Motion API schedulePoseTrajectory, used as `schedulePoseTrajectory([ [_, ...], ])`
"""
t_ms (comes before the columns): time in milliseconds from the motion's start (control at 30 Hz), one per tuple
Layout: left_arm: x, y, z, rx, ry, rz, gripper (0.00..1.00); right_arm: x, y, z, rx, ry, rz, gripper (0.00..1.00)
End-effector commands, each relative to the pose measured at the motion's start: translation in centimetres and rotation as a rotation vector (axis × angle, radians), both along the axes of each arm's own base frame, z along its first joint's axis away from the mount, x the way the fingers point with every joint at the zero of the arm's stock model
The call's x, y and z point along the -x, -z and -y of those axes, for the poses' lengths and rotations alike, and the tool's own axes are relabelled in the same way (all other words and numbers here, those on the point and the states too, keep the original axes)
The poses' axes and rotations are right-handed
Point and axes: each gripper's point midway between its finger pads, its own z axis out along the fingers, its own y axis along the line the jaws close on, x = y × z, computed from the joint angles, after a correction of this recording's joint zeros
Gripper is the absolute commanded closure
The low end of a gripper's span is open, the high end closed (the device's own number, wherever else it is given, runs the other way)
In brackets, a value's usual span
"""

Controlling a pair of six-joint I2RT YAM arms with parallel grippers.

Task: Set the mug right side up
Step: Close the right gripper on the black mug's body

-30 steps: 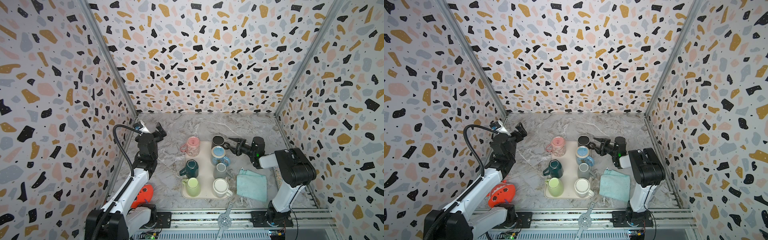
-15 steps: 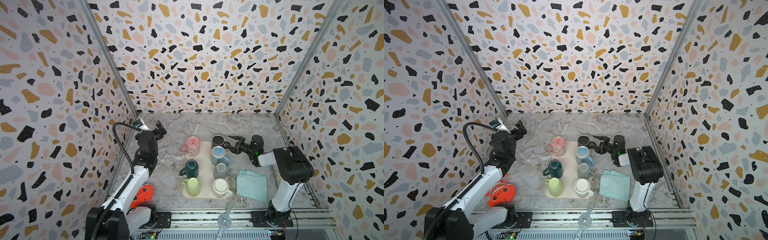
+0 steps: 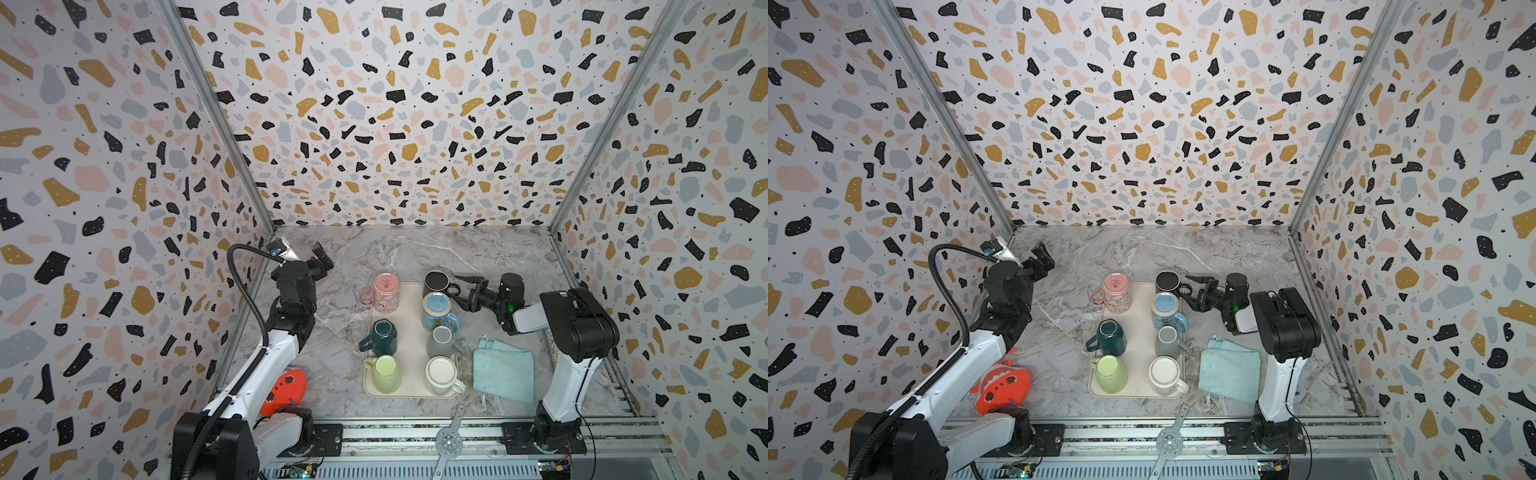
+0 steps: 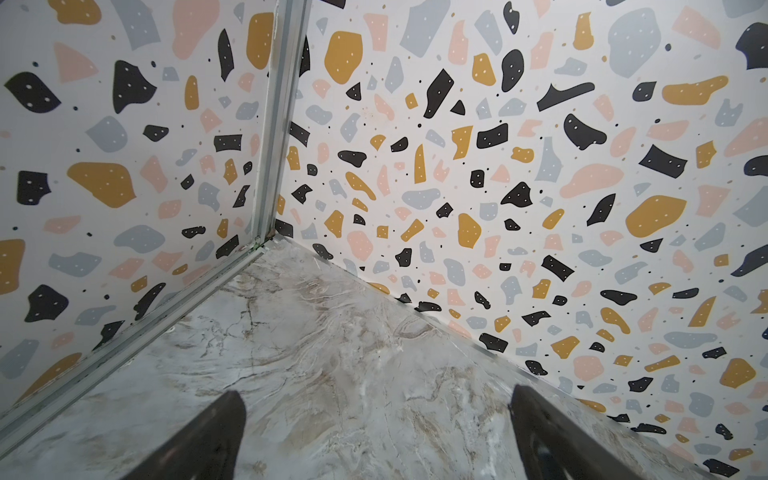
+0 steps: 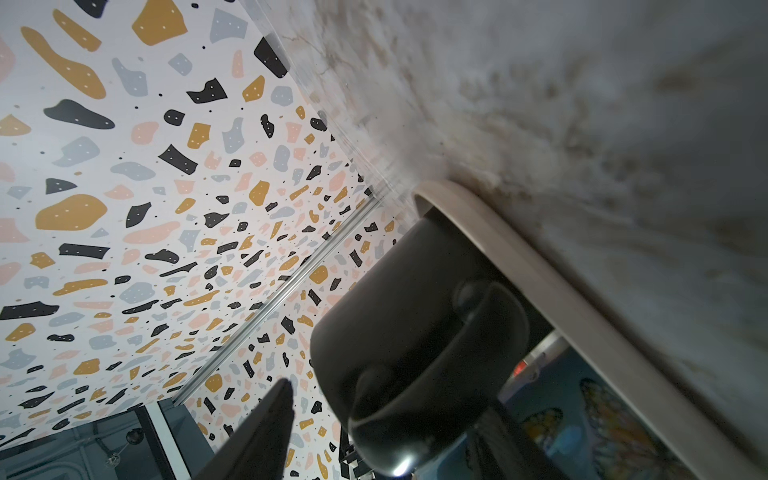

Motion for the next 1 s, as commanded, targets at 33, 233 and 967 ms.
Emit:
schedulePoseTrajectory([
  [33, -0.3, -2.4, -0.3, 0.006, -0.015, 0.057, 0.0, -0.7, -1.3, -0.3, -0.125, 0.026, -0.112, 0.36],
  [233, -0.5, -2.2, -0.3, 0.004, -0.015, 0.049, 0.0, -1.1, -1.0, -0.4, -0.128, 0.03, -0.113, 0.41],
  [967, -0.6, -1.6, -0.5, -0.021, -0.029, 0.019, 0.0, -1.6, 0.0, -0.6, -0.128, 0.066, -0.126, 0.59],
])
